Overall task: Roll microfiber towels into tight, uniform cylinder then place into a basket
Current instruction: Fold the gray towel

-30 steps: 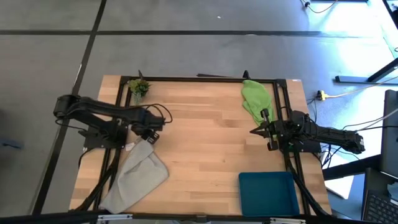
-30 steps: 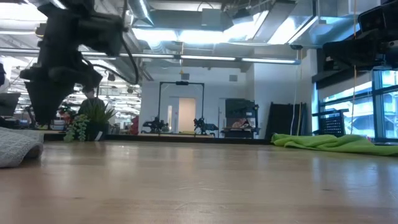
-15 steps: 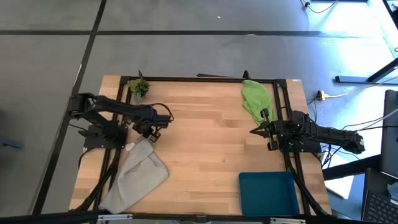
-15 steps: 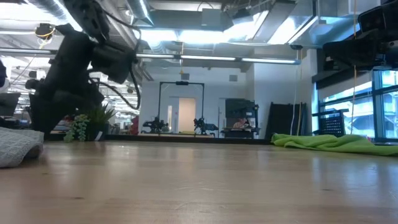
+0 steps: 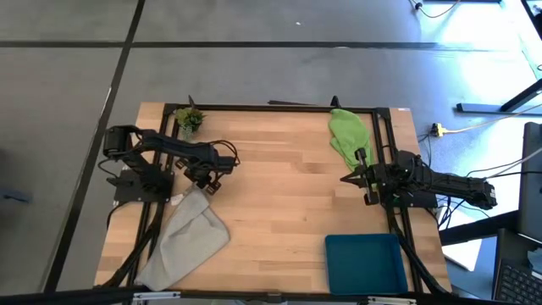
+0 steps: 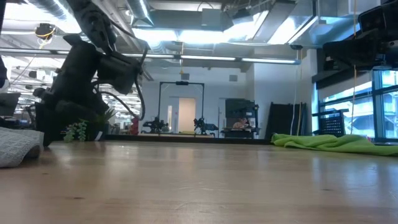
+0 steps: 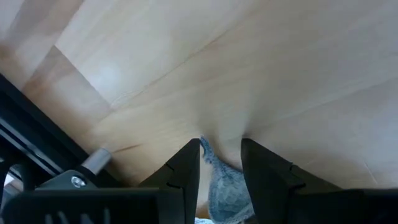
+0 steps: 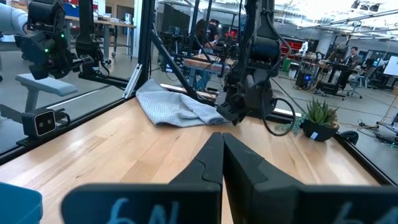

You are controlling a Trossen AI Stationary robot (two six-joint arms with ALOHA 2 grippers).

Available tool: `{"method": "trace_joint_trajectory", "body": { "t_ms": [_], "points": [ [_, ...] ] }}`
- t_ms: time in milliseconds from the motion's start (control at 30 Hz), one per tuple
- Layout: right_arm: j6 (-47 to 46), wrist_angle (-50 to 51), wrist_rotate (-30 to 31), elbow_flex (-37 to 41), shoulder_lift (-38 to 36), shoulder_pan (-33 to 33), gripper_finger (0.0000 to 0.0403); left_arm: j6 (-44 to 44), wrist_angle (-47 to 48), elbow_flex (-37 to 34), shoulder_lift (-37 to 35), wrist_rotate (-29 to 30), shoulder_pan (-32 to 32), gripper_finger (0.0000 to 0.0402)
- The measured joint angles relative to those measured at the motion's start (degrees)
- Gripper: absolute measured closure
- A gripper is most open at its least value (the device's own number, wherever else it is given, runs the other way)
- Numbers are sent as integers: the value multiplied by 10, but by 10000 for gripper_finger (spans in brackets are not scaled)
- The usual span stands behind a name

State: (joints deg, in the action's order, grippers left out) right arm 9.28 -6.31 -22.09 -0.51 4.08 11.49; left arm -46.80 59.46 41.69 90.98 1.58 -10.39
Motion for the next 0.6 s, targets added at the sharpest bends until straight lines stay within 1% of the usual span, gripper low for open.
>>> {"method": "trace_joint_trajectory", "body": {
  "t_ms": [100,167,400,600],
  "points": [
    [0,-1,0,0,0,0,395,11,0,0,0,1,0,299],
    [0,-3,0,0,0,0,395,11,2,-1,0,0,0,311],
    [0,-3,0,0,0,0,395,42,6,-2,2,7,0,392],
    [0,-3,0,0,0,0,395,84,10,-4,2,39,1,400]
  ]
}}
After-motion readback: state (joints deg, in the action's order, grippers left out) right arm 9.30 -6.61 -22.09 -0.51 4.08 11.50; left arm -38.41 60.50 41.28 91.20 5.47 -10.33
